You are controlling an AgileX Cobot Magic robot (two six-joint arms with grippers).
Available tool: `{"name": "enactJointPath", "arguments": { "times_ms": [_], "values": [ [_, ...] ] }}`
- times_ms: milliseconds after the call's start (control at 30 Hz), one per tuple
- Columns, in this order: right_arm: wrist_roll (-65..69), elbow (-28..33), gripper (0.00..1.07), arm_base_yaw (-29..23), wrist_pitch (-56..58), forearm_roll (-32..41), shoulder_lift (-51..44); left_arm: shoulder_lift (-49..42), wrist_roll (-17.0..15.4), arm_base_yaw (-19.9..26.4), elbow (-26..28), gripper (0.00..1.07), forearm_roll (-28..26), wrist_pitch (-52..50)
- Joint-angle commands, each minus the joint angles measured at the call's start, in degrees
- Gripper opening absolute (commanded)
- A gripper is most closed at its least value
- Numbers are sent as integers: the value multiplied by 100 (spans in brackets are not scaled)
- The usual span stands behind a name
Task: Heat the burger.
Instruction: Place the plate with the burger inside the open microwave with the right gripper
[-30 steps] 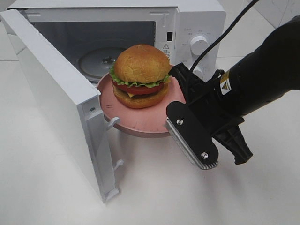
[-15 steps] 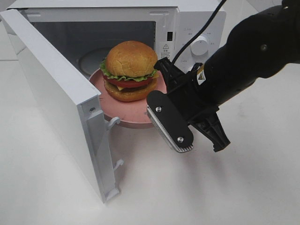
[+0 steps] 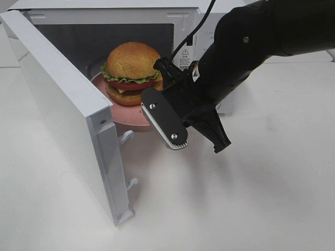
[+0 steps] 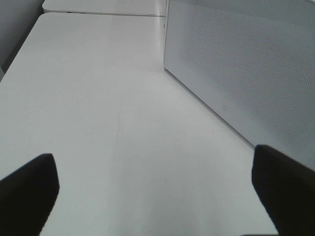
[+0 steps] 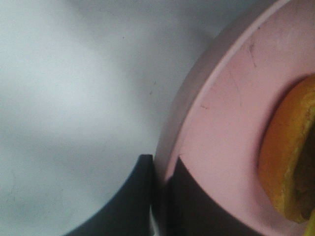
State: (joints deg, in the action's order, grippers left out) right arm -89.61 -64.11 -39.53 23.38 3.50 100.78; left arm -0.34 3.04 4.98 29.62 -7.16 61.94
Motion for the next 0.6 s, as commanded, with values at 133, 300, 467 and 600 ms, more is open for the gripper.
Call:
{"name": "enactJointPath", "arguments": {
  "times_ms": [133,300,467,600],
  "values": [
    [-57,-361,0,0,-229,-17,138,-138,-23,-34,-11,100,-57,-80],
    [-46,-647,0,0,-74,-23,344,-138,-23,-34,-11,100,-57,-80],
    [252,-1215,0,0,166,-166,670,-138,-23,-34,-11,100,-57,-80],
    [252,-1398,0,0,246,-166,791,-138,-23,-34,-11,100,-57,-80]
  ]
}}
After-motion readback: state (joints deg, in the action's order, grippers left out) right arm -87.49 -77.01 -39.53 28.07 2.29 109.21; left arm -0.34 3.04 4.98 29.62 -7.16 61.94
